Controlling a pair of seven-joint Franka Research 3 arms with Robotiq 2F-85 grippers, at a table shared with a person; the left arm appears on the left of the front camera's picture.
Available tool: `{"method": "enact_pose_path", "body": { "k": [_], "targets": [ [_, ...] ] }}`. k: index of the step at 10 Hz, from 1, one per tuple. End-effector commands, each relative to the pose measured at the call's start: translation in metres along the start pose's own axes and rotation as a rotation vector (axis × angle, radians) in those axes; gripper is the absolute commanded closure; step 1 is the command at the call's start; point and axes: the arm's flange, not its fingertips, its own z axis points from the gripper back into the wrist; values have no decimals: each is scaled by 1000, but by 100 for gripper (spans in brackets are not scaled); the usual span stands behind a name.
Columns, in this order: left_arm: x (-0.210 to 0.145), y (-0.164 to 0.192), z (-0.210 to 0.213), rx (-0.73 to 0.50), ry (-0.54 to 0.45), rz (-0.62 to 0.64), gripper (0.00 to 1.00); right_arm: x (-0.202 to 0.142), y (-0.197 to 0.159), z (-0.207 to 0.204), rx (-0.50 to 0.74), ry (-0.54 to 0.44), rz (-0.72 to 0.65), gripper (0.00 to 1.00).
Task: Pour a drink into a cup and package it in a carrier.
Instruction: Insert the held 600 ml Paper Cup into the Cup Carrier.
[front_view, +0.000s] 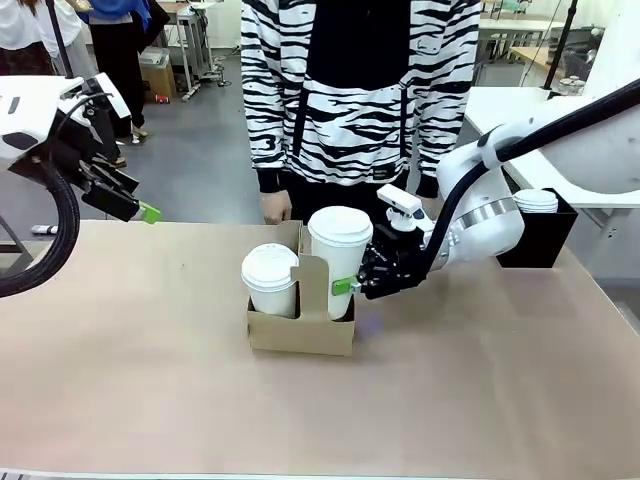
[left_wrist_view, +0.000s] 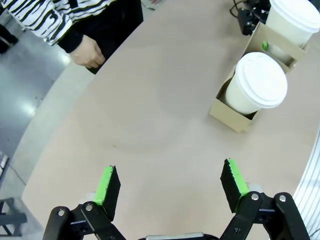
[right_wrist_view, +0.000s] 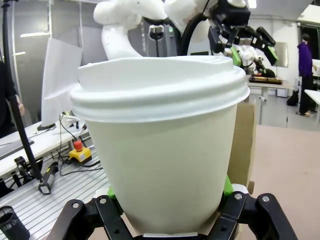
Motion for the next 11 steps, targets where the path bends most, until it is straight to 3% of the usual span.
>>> {"method": "enact_pose_path", "body": {
  "k": [1, 8, 9, 11],
  "targets": [
    [2, -1, 0, 0, 5, 15, 0, -8, -11, 2, 41, 2, 21, 20],
    [2, -1, 0, 0, 5, 15, 0, -51, -23, 0, 116, 76, -15, 20],
    [2, -1, 0, 0, 5, 15, 0, -50, -23, 1, 119, 106, 19, 0],
    [2, -1, 0, 0, 5, 15, 0, -42, -20, 5, 114, 118, 50, 0]
  ]
}}
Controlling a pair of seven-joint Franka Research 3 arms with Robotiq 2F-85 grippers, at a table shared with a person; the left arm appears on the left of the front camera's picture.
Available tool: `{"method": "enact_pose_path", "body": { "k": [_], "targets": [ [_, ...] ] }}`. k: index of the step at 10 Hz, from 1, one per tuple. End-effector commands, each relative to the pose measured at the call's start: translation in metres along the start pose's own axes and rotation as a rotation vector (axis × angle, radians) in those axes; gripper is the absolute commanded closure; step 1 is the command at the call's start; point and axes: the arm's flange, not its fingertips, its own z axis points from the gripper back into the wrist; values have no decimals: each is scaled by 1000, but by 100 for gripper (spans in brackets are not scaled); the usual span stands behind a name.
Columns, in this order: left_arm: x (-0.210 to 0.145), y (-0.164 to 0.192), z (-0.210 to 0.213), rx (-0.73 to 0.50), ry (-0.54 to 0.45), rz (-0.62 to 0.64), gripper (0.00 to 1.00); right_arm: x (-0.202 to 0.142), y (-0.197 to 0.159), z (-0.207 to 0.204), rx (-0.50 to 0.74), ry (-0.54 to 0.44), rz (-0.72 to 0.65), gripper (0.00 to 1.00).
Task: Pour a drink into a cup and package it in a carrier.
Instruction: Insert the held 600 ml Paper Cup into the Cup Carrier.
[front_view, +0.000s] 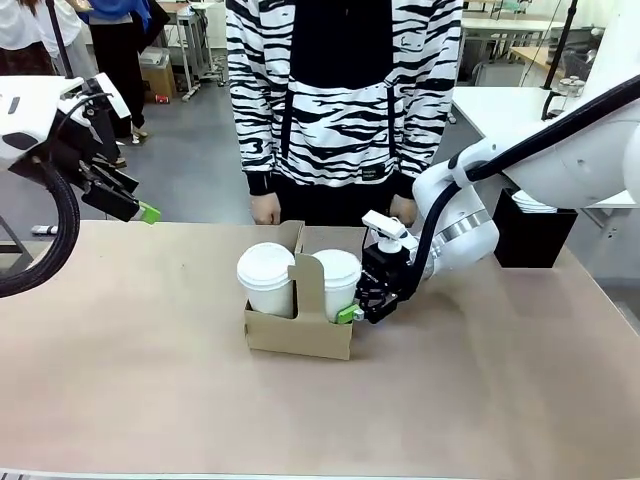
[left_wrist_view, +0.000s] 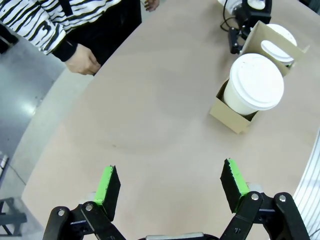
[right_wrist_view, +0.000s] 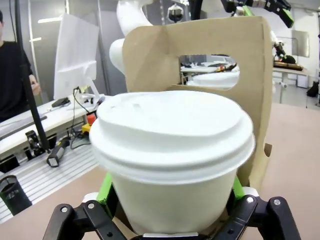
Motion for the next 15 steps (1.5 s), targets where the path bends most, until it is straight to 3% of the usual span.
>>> {"method": "enact_pose_path", "body": {
  "k": [1, 4, 8, 12, 15],
  "targets": [
    [2, -1, 0, 0, 4, 14, 0, 10, 4, 7, -10, 52, 65, 0],
    [2, -1, 0, 0, 4, 14, 0, 30, 9, 34, -64, 122, 100, 0],
    [2, -1, 0, 0, 4, 14, 0, 71, 42, 94, -178, 223, -8, 0],
    [2, -1, 0, 0, 4, 14, 0, 145, 175, 149, -652, 420, -425, 0],
    [2, -1, 0, 0, 4, 14, 0, 171, 260, 146, -918, 483, -603, 0]
  ]
}}
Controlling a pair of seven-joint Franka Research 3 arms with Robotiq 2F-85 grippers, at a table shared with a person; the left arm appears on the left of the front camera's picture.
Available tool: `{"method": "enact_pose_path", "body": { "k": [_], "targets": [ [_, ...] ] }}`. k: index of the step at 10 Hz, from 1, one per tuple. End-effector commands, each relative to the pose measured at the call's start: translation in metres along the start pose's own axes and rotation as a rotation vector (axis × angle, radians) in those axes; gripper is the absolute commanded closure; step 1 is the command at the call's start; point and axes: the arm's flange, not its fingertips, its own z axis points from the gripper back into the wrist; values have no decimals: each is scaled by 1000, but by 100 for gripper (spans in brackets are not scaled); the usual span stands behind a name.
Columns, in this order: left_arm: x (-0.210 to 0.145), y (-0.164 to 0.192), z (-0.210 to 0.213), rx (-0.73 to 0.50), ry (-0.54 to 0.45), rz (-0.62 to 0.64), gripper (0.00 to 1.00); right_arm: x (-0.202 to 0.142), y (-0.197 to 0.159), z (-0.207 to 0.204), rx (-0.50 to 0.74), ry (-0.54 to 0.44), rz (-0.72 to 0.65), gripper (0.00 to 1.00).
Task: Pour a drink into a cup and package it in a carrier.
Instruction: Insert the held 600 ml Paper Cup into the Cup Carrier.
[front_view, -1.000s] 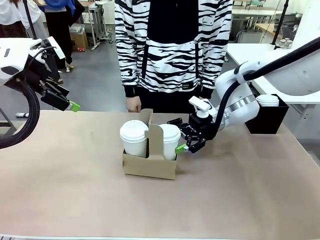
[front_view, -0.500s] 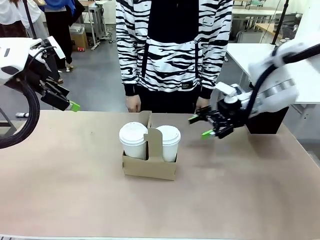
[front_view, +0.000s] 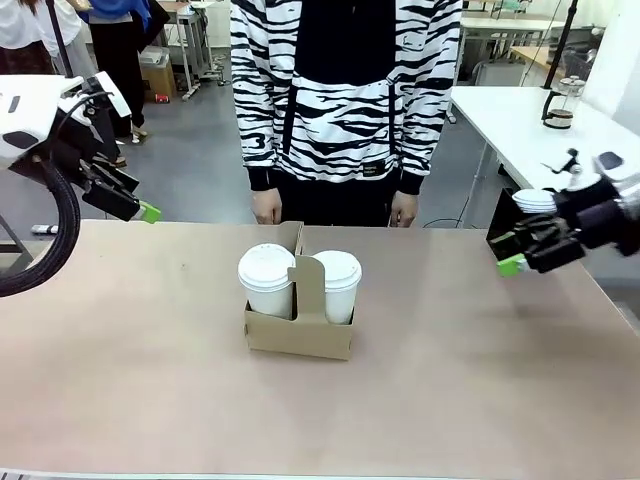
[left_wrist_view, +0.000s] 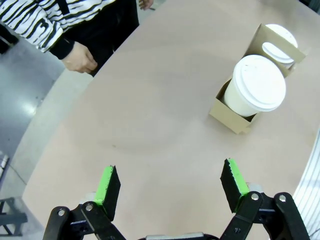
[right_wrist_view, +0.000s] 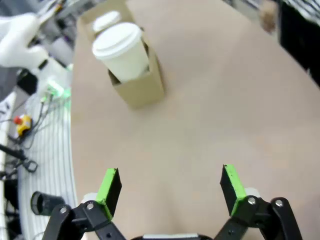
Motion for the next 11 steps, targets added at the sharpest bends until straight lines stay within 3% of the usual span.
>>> {"method": "enact_pose_path", "body": {
  "k": [1, 3, 4, 5, 11],
  "targets": [
    [1, 0, 0, -2, 3, 16, 0, -7, 44, 19, -136, 64, -146, 0],
    [1, 0, 0, -2, 3, 16, 0, -26, 71, 32, -296, 83, -225, 0],
    [1, 0, 0, -2, 3, 16, 0, -29, 73, 26, -301, 77, -212, 0],
    [1, 0, 0, -2, 3, 16, 0, 0, 26, 50, -240, 43, -168, 0],
    [1, 0, 0, -2, 3, 16, 0, 0, 26, 50, -240, 43, -168, 0]
  ]
}}
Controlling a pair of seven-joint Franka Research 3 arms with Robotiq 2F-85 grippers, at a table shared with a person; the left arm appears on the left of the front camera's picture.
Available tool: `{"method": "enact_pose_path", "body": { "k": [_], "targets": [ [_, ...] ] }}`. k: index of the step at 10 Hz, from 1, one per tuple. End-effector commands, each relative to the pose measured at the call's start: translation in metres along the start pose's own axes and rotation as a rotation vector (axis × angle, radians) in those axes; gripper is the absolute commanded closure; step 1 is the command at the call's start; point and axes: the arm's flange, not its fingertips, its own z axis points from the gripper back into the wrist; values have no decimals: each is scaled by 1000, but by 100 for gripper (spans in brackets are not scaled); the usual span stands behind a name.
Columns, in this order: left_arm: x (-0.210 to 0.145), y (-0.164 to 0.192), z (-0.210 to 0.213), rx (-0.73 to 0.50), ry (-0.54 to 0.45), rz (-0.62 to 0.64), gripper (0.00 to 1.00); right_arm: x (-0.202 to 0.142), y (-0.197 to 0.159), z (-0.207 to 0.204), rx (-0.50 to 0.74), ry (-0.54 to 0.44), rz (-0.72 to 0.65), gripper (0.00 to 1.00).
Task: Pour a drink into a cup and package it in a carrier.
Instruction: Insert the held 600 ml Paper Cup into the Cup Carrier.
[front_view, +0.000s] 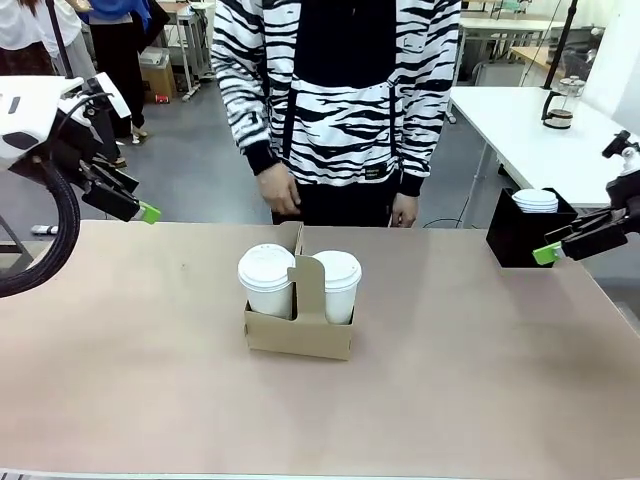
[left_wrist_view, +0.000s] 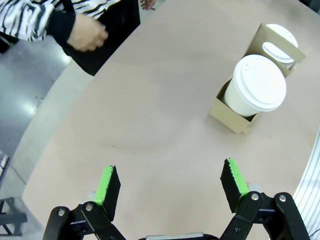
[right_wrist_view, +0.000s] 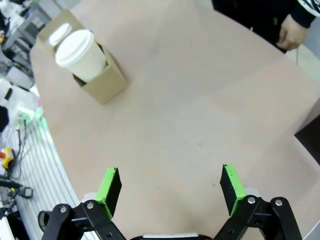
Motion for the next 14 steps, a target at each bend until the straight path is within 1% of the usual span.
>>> {"method": "enact_pose_path", "body": {
  "k": [1, 14],
  "targets": [
    [1, -1, 0, -2, 2, 15, 0, -2, -3, 1, -9, 10, 9, 0],
    [1, -1, 0, -2, 2, 15, 0, -2, -3, 1, -9, 10, 9, 0]
  ]
}}
